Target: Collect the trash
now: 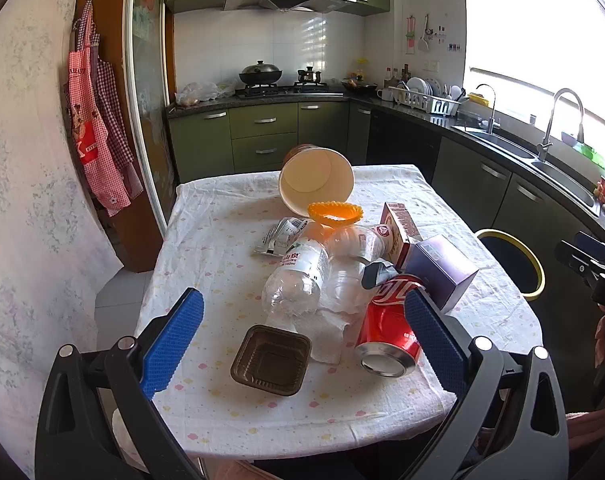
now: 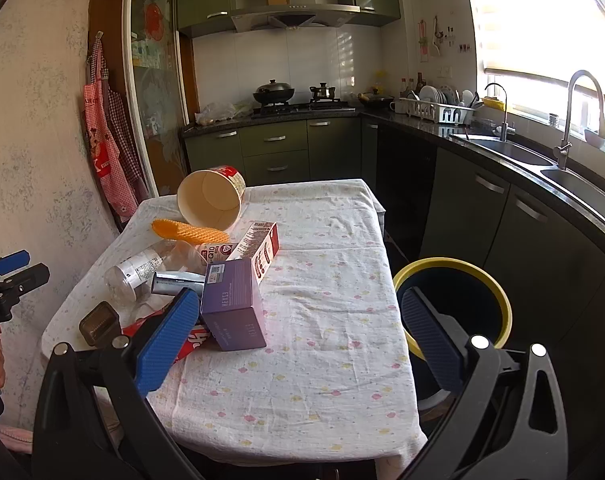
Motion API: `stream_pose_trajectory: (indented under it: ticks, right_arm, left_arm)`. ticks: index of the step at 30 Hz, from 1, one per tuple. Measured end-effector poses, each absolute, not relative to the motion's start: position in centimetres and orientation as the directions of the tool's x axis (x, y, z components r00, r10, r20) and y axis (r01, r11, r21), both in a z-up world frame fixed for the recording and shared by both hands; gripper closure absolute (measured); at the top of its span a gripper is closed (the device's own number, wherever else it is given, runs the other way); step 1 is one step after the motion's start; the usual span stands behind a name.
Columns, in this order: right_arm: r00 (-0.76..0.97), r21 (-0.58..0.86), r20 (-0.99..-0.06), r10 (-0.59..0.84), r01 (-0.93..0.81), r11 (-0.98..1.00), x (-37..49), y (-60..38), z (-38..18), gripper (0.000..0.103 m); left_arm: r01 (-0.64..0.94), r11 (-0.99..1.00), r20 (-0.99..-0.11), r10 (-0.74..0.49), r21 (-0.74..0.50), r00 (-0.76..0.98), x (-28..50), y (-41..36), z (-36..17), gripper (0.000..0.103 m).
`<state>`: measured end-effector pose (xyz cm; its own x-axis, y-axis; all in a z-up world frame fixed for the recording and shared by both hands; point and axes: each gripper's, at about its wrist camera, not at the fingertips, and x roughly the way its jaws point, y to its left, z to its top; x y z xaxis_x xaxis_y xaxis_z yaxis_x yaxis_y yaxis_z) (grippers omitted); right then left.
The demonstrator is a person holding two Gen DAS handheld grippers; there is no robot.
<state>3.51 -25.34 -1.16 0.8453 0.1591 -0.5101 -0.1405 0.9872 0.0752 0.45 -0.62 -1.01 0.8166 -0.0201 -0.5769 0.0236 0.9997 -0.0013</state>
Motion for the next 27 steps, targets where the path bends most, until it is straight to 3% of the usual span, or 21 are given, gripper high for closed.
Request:
stream_pose_trajectory:
  ticks: [27]
  right_arm:
    - [0.839, 0.077, -0.52, 0.162, -0.143, 0.987, 3.65, -24.79, -1.59, 0.006]
  left_arm:
    - [0.031, 0.999, -0.589, -0.03, -0.009, 0.807, 0.66, -0.72, -1.33, 0.004]
